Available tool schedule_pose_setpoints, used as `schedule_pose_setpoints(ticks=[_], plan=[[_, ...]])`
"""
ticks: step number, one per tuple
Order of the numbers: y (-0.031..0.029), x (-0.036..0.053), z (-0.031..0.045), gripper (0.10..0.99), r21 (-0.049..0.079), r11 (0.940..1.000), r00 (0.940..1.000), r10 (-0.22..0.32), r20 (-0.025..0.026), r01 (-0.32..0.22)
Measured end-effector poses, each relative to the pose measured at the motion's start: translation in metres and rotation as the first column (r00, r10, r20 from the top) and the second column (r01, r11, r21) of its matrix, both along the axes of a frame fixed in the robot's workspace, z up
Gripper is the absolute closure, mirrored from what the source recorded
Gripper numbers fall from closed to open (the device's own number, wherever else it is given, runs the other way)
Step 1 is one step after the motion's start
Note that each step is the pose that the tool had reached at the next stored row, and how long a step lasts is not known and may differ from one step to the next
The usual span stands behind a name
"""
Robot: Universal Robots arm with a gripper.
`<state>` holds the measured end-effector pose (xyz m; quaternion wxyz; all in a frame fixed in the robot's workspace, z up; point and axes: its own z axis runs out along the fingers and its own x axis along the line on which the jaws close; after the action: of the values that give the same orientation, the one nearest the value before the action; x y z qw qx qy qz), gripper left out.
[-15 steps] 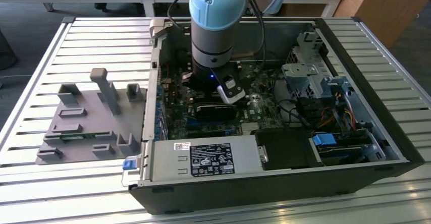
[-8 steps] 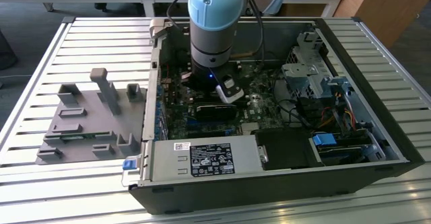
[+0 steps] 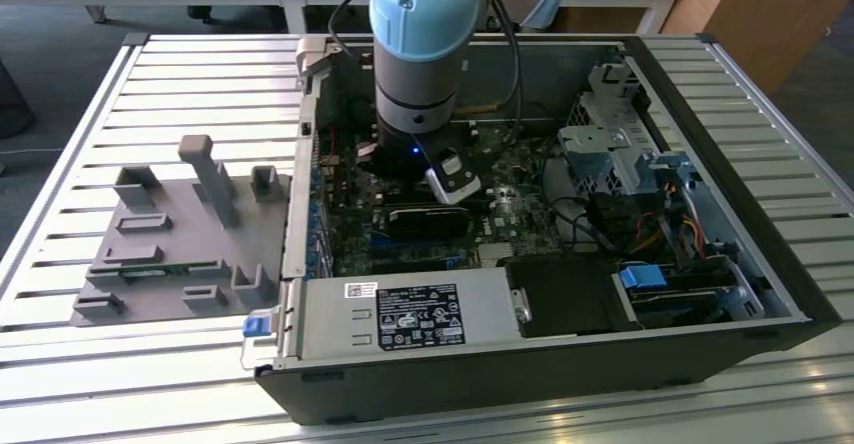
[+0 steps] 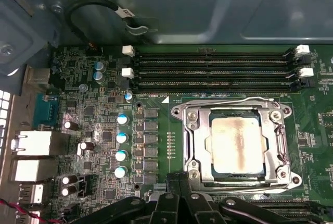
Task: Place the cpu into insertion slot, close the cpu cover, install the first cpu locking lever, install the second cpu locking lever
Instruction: 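Install the second cpu locking lever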
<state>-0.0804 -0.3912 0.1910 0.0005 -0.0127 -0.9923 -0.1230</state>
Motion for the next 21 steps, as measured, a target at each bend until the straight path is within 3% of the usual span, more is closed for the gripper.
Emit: schedule_pose_setpoints(ticks=[21], plan=[[0.0000,-0.0001,0.0275,0.980,0.004,1.0000,1.0000,0.000,-0.0001,0.000]])
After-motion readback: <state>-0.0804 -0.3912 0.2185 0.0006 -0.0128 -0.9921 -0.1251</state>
